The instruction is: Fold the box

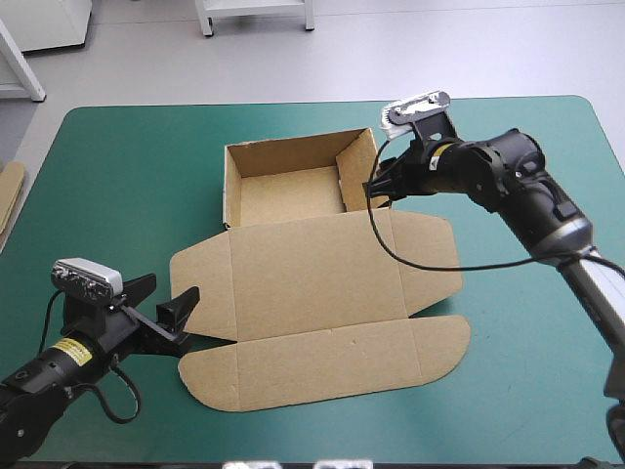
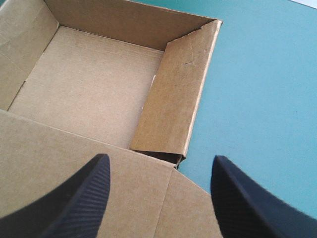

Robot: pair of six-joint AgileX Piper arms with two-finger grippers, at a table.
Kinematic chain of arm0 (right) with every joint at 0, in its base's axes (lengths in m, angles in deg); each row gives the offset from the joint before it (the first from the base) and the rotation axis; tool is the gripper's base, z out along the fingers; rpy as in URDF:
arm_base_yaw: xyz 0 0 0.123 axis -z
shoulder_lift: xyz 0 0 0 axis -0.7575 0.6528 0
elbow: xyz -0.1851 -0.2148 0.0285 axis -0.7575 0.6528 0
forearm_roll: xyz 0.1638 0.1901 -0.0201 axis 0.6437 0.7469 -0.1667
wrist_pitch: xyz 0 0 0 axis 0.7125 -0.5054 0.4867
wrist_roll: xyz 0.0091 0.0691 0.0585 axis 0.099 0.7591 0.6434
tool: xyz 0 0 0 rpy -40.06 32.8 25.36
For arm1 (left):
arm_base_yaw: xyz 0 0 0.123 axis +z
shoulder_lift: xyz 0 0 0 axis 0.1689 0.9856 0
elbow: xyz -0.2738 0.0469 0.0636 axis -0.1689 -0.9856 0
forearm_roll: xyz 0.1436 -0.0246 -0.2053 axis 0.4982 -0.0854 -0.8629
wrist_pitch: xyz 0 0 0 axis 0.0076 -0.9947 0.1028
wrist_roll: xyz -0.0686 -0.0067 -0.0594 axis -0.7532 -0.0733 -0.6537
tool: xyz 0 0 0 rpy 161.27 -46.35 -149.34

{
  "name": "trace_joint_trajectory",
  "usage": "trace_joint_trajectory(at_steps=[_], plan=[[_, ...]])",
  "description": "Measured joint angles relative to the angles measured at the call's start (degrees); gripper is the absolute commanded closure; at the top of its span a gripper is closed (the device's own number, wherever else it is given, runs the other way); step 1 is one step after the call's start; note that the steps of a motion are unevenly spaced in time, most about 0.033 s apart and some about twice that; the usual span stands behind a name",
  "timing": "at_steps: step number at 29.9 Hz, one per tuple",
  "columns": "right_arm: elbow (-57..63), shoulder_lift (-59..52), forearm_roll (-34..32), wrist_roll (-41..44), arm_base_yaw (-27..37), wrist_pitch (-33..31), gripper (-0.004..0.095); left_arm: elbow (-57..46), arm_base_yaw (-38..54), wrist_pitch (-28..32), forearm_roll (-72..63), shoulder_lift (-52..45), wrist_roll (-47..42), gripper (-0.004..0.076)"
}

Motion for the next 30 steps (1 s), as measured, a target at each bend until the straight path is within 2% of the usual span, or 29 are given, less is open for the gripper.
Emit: trace_joint_trajectory(at_steps=[7,15,21,30], plan=[[-14.61,13.97,-1.75,1.61,0.00,-9.48,0.0251,0.00,0.00,0.00,1.24,-0.02,0.09,0.0230],[-30.36,26.66,-4.01,3.13,0.00,-17.26,0.0252,0.00,0.00,0.00,1.44,-0.02,0.14,0.0230],[-34.05,33.10,-3.28,5.54,1.17,-20.90,0.0252,0.00,0.00,0.00,1.52,-0.07,0.14,0.0230],[-34.17,37.19,-2.42,5.91,3.27,-21.32,0.0252,0.00,0.00,0.00,1.56,-0.07,0.14,0.0230]])
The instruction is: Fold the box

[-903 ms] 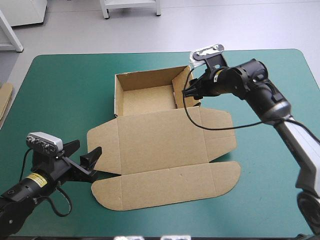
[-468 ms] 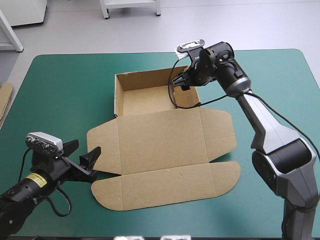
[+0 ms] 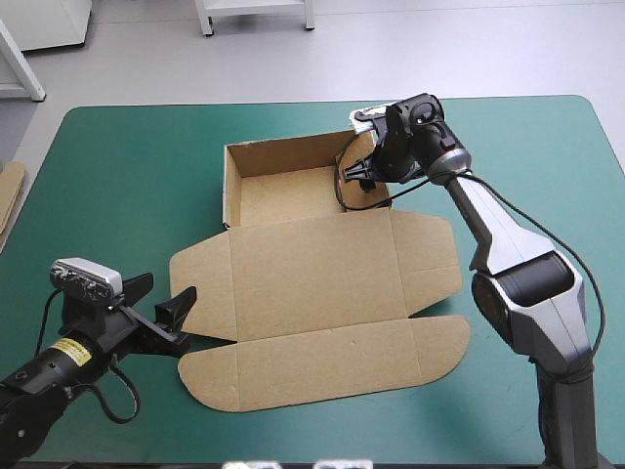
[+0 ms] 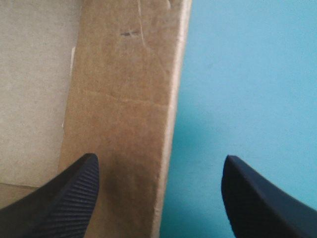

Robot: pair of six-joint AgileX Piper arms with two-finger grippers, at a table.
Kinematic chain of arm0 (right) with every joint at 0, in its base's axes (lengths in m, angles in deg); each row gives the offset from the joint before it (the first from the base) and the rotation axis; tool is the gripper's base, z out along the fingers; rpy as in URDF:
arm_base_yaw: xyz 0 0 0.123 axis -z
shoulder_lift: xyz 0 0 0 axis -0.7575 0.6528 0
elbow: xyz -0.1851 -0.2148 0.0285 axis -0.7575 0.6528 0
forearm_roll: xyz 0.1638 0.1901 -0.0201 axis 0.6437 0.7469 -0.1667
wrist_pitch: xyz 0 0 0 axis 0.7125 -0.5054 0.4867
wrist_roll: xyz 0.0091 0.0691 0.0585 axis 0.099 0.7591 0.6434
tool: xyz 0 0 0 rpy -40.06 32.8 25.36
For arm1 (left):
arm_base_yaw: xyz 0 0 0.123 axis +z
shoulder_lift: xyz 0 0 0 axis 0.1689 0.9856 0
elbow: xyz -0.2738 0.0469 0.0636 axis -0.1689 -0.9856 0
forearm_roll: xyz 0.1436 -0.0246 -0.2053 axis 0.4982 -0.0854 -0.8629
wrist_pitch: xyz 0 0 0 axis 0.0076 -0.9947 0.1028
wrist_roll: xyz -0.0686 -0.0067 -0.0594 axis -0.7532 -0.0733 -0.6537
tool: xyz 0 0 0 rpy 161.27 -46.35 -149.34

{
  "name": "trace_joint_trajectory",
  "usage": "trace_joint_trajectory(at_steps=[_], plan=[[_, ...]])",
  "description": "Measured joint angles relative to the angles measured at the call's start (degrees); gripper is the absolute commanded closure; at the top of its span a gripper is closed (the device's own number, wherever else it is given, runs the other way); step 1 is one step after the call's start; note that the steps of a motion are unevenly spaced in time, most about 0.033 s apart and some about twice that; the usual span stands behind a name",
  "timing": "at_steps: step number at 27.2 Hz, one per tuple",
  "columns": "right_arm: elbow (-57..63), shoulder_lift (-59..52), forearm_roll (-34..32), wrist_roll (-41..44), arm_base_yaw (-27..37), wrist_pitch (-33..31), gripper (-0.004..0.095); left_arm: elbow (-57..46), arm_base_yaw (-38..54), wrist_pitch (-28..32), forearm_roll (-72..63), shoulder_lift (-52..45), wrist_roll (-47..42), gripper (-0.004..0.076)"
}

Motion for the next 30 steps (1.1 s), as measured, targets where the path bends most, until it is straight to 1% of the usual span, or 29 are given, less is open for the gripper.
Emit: trace_joint_trajectory(at_steps=[7,13,16,19,22,23,30], plan=[[-0.19,1.13,1.22,0.00,0.06,0.27,0.0260,-0.06,0.00,0.00,0.00,0.00,0.00,0.0230],[-0.19,1.49,1.33,0.00,0.06,0.31,0.0339,-0.06,0.00,0.00,0.03,0.00,0.00,0.0230],[-0.19,1.70,1.54,-0.05,0.06,0.34,0.0429,-0.06,0.00,0.00,0.13,0.00,0.00,0.0230],[-0.23,2.61,1.71,-0.17,0.06,0.20,0.0598,-0.06,0.00,0.00,0.43,0.00,0.00,0.0230],[-0.23,3.64,1.78,-0.17,0.06,0.20,0.0891,-0.06,0.00,0.00,0.41,0.00,0.00,0.0230],[-0.23,3.87,1.83,-0.21,0.06,0.20,0.0919,-0.06,0.00,0.00,0.41,0.00,0.00,0.0230],[-0.25,3.68,1.70,-0.46,0.06,0.47,0.0912,-0.06,0.00,-0.17,0.45,0.00,0.00,0.0230]])
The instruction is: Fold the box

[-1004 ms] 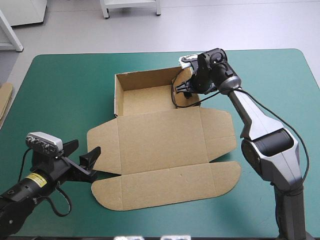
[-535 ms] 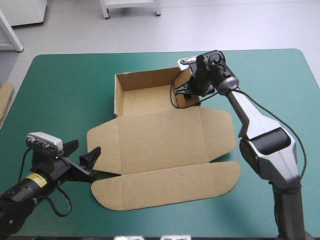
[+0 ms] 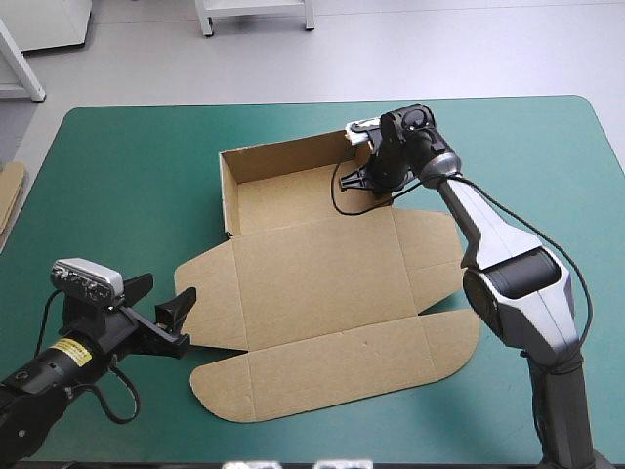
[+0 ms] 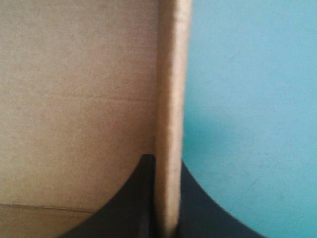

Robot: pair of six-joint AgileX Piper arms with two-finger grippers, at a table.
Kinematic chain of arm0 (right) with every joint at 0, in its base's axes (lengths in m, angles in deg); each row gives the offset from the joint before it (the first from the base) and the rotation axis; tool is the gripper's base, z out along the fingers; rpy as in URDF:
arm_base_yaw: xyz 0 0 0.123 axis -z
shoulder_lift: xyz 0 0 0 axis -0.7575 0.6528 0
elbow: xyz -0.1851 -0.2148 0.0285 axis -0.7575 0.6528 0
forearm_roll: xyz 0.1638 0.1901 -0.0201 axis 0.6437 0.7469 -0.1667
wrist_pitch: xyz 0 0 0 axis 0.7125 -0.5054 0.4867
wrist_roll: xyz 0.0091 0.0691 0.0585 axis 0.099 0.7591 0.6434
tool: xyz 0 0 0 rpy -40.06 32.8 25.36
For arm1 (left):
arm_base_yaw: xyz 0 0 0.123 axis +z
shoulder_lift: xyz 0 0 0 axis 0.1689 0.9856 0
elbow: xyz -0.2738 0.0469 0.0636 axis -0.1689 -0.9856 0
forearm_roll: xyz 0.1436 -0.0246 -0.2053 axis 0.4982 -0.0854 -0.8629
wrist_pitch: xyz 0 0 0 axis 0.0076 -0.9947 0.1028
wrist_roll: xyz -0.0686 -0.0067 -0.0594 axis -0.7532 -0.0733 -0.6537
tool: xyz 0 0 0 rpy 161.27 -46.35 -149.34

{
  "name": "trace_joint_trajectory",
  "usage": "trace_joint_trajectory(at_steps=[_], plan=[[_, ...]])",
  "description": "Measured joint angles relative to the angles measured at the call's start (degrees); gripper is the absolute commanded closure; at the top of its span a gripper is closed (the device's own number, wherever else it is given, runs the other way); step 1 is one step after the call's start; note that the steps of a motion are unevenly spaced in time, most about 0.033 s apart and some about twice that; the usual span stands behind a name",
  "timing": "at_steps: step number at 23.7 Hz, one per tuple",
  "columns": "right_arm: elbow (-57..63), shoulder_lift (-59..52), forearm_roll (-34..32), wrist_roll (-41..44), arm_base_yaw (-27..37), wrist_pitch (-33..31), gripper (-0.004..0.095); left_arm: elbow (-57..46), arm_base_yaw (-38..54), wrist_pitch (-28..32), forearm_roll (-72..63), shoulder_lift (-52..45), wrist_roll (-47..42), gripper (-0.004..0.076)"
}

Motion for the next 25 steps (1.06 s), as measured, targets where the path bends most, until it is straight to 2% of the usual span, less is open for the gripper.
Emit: trace_joint_trajectory(at_steps=[5,10,15,25], plan=[[0.00,-0.31,0.01,-0.23,1.44,-0.25,0.0912,-0.02,0.00,0.00,0.00,0.00,0.00,0.0230],[0.13,-2.18,0.13,-1.45,9.08,-0.57,0.0911,-0.02,0.00,0.00,0.03,0.00,0.00,0.0230],[5.68,-4.49,1.02,-3.65,18.12,-0.46,0.0912,-0.02,0.00,0.00,0.40,0.00,0.00,0.0230],[9.06,-6.97,0.72,-5.99,28.86,-0.44,0.0912,-0.06,0.00,0.00,0.42,0.00,0.00,0.0230]])
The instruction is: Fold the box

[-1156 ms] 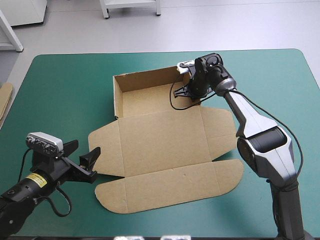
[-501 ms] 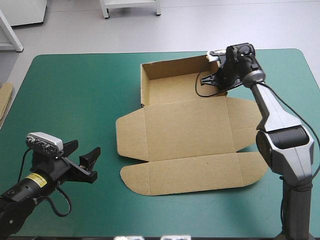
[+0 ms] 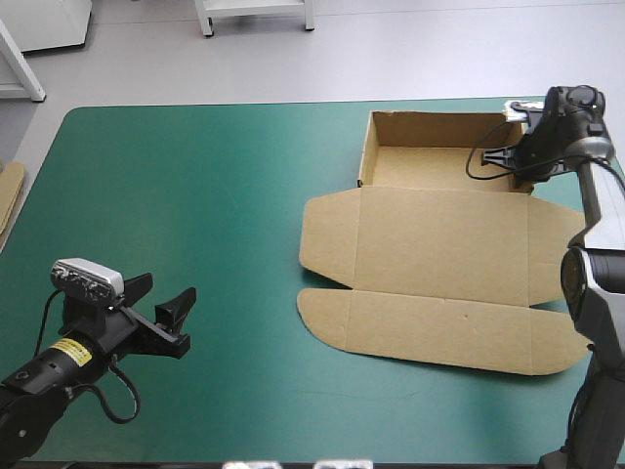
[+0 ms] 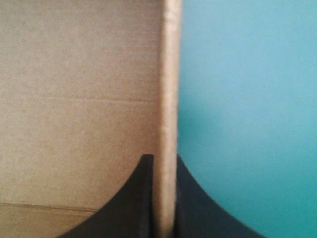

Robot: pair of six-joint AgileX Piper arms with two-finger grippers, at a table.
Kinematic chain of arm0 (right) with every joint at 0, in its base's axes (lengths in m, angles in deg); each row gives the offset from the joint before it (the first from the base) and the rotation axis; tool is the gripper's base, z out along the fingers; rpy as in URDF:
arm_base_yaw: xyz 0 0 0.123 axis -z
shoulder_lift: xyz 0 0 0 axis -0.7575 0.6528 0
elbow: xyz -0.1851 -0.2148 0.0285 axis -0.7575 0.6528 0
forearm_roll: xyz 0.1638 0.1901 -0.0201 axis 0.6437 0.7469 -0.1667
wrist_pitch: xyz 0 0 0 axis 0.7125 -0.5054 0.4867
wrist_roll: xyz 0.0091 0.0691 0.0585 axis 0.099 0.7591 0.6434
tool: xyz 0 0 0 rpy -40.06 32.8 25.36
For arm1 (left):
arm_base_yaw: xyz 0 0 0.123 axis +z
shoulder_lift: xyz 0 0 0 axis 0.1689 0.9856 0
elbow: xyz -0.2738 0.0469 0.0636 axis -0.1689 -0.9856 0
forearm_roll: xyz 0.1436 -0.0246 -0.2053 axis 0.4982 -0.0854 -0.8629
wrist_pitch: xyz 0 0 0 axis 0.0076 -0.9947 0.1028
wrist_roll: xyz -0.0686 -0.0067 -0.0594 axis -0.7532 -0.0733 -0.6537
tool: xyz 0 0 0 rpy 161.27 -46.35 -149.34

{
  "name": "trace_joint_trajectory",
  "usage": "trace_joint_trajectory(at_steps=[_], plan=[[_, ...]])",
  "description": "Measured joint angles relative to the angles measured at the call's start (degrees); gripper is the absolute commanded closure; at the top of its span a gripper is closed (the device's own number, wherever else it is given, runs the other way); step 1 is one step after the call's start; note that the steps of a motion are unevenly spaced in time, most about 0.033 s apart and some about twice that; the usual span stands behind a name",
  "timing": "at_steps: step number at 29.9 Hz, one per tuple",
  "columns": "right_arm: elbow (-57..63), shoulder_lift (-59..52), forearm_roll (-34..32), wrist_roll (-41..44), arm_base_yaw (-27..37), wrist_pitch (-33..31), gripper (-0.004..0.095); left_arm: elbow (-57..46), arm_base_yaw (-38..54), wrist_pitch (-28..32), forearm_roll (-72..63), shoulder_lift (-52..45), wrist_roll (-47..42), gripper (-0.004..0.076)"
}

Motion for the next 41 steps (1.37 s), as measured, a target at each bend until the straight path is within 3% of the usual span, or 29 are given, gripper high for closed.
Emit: trace_joint_trajectory(at_steps=[18,41], plan=[[0.54,-0.13,0.42,-0.22,18.13,0.00,0.0912,-0.06,0.00,0.00,0.18,0.00,0.00,0.0230],[2.71,1.49,2.32,-0.70,23.73,0.82,0.0912,-0.06,0.00,-0.26,-0.06,0.00,0.00,0.0230]])
